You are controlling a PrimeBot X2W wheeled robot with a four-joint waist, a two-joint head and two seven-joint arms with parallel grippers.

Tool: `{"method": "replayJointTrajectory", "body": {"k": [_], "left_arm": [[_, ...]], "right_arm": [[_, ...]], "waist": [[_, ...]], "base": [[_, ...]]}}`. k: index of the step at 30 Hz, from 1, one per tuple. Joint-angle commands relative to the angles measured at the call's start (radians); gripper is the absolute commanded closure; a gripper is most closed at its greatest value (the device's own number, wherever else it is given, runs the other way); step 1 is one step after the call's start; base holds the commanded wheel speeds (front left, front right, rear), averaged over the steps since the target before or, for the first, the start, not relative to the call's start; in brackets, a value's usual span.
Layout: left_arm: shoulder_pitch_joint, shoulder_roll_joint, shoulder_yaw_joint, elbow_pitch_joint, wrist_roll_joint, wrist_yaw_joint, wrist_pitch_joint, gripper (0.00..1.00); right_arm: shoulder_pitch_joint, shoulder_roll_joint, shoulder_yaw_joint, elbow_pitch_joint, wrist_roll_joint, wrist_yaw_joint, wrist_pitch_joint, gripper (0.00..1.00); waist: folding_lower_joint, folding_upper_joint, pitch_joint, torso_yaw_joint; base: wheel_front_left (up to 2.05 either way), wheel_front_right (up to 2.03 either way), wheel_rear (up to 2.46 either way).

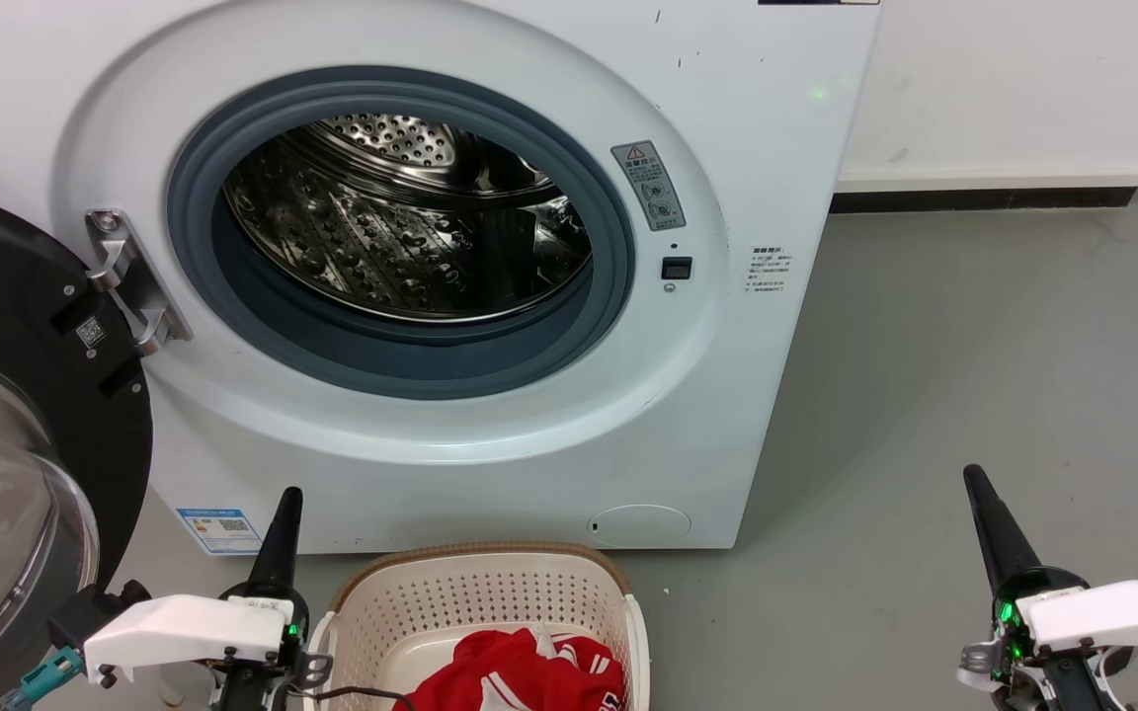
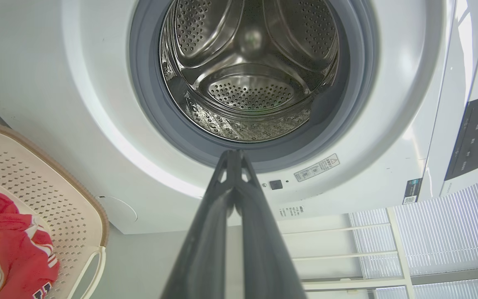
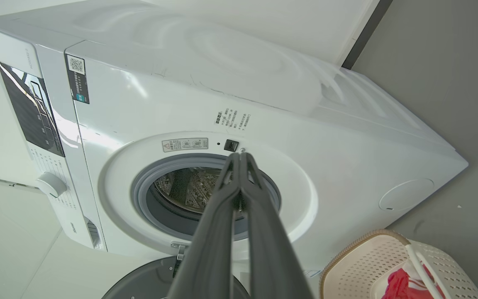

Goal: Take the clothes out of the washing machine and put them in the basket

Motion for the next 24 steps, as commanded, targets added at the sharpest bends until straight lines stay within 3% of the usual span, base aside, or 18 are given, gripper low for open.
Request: {"method": "replayJointTrajectory", "body": {"k": [1,24], "left_arm": [[-0.015,-0.001,0.005,0.001,-0.018,-0.007,0.006,1.00],[-0.037,-0.010,0.033,0.028,-0.205,-0.037,0.045,1.00]], "right_arm": [[-0.026,-0.004,-0.003,-0.002,0.020,0.000,0.002,1.00],[-0.050,0.001,-0.026,0.033,0.201,0.000,0.025,1.00]], "waist": [[-0.0001,0.0000,0.000,0.000],[-0.0001,0.0000,0.007,-0.001]], "base": [[0.00,0.00,0.00],[0.00,0.00,0.00]]}}
